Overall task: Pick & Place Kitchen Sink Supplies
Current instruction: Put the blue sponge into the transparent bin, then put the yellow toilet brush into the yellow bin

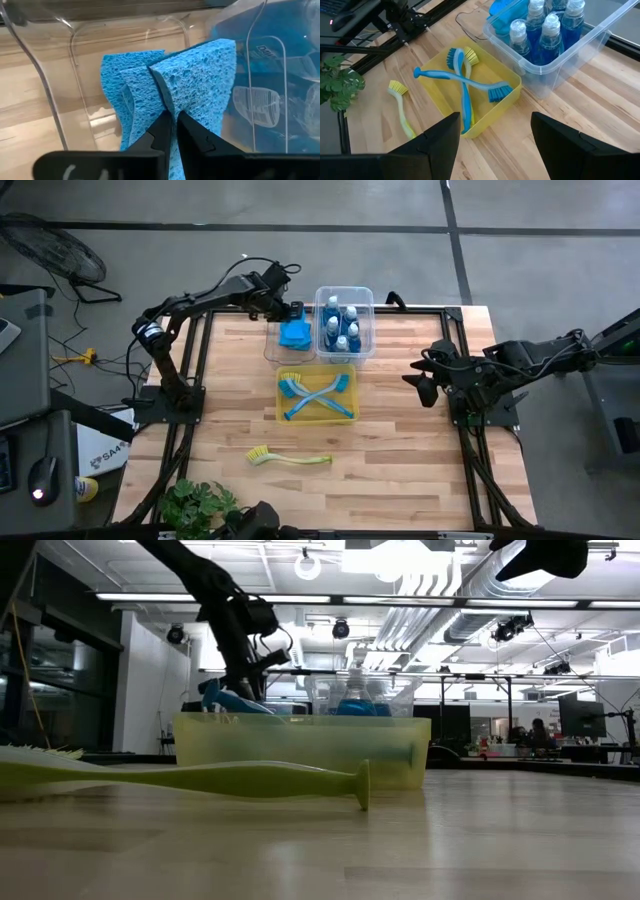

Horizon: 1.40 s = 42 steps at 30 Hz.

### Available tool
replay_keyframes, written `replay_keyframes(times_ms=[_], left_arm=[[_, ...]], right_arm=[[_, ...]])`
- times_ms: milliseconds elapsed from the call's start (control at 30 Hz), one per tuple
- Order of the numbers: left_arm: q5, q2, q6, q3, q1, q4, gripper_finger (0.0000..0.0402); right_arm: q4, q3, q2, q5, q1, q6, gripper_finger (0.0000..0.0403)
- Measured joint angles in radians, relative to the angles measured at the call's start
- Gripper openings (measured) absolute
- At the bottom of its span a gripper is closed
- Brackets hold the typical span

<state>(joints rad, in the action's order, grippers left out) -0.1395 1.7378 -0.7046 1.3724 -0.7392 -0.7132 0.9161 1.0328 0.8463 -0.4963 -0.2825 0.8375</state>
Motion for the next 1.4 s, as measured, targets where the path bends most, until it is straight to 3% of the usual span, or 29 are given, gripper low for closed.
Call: replay_keyframes(times_ms=[533,833,967,1100,1400], left_arm=[[0.001,0.0,0.024,0.0,0.0,-0.001,0.0087],[-0.006,0.0,0.025,0.0,0.0,-0.003,0.0168],[-0.055,0.0,0.019,0.0,0.0,-0.004,0.0195],[-0.113,0.0,0.019,0.0,-0.001,-0.002,0.0202],[-0.119,0.0,0.02,0.071,0.0,-0.062,0.0198]], right_arm=[[0.0,0.0,0.0,0.046,0.0,-0.008,0.0236],[0.0,0.0,0.0,0.078,0.0,-0.008,0.0236],[0.002,0.0,0.0,0.09,0.0,-0.008,0.0236],[0.016,0.0,0.0,0.092,0.0,-0.008,0.0236],[0.03,0.0,0.0,0.099,0.0,-0.016,0.0236]])
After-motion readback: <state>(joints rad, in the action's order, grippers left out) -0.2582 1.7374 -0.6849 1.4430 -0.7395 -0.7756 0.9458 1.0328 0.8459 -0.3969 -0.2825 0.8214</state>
